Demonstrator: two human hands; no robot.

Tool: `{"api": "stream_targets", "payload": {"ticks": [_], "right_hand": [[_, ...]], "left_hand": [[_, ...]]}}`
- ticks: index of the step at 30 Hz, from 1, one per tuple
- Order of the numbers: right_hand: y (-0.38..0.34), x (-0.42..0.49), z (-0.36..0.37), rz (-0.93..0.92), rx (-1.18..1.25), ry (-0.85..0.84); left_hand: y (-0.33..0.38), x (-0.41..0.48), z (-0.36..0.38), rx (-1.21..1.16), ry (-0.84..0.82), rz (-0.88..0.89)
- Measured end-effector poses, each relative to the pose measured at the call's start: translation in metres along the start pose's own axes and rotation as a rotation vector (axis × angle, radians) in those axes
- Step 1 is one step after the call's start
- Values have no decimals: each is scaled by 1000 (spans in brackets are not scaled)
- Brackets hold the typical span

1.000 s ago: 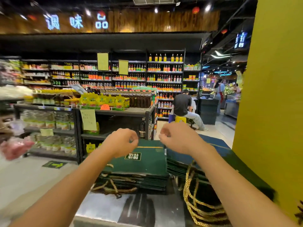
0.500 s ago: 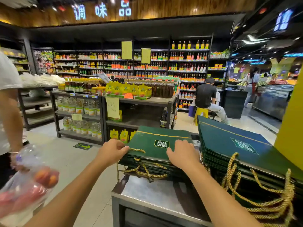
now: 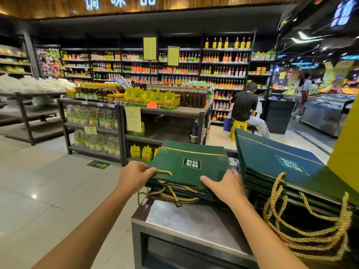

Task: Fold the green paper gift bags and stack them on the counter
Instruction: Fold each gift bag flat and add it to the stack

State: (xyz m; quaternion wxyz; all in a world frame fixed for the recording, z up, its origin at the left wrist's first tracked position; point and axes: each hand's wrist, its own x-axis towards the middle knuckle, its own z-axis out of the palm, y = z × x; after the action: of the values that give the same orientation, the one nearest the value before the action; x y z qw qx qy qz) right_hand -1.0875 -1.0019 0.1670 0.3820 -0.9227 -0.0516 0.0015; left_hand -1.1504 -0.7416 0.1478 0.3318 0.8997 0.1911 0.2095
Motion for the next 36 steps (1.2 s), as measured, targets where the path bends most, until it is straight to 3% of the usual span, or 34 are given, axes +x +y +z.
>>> {"api": "stream_targets", "payload": {"ticks": [5,9,12,20,24,29,36], "right_hand": [[8,-8,-1,-57,154,38],[14,-14,2,-93,260,82],[21,-22,3,-162,231,142],[48,-53,8,-288,112,214],[63,-64,5,-289,23,198],[70,-72,3,-281,-13,157],[70,-72,2,-289,11,197]], "left_hand": [[-4,-11,4,-11,124,-8],[3,-28,1,-279,193,-11],[4,-41,-4,-428,232,-15],[6,-99,-19,-485,306,38],[4,-127,-21,-453,243,58],[6,-143,-22,-359,91,-51],[0,-165,-31,-370,83,-82]]}}
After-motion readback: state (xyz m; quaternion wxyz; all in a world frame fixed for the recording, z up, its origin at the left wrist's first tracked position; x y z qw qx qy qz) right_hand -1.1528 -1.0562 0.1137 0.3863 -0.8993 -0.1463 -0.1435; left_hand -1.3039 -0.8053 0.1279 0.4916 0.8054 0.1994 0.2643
